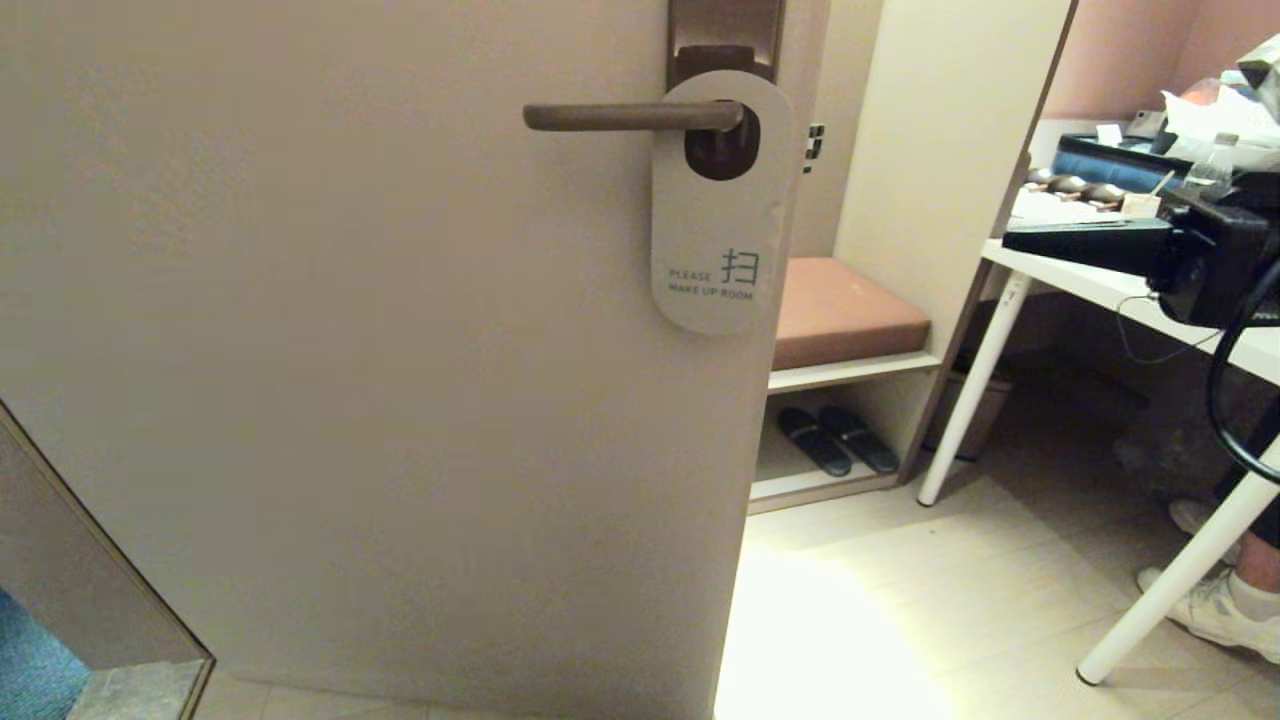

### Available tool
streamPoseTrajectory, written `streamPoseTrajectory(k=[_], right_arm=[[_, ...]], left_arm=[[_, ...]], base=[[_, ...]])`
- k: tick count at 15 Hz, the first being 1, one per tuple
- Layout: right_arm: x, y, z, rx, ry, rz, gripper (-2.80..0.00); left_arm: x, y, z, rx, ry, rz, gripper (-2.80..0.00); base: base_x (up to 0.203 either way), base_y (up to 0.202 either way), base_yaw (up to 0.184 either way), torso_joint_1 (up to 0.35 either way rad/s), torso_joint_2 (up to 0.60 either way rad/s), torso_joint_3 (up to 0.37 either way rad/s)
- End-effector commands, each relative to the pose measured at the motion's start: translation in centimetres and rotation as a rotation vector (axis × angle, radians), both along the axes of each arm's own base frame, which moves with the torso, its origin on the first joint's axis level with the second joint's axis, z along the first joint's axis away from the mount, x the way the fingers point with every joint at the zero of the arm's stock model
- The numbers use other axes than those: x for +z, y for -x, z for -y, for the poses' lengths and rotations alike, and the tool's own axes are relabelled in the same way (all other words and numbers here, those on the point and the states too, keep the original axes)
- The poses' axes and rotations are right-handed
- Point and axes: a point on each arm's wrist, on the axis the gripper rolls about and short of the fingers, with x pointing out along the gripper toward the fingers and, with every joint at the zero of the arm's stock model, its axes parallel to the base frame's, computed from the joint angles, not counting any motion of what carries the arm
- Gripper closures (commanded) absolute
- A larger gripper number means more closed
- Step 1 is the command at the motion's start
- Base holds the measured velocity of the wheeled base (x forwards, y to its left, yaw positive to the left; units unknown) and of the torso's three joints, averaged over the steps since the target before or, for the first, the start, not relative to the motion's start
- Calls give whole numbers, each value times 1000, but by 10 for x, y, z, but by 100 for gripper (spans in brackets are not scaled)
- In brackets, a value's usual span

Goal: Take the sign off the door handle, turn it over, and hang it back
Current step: Take down the sign

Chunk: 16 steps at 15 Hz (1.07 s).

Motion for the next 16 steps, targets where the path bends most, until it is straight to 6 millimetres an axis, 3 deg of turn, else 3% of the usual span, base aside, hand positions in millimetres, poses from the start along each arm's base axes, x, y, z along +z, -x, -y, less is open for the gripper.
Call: streamPoseTrajectory(k=[1, 6, 10, 16], right_arm=[[-11, -5, -9, 52, 37, 21, 0], [-34, -11, -35, 158, 76, 6, 0], [-47, -40, -50, 181, 89, 90, 0], [-47, -55, -75, 192, 93, 145, 0]], left_arm=[[0, 0, 0, 0, 0, -1, 0], [0, 0, 0, 0, 0, -1, 0], [0, 0, 0, 0, 0, -2, 0], [0, 0, 0, 0, 0, -1, 0]], base=[[0, 0, 0, 0, 0, 0], [0, 0, 0, 0, 0, 0], [0, 0, 0, 0, 0, 0], [0, 0, 0, 0, 0, 0]])
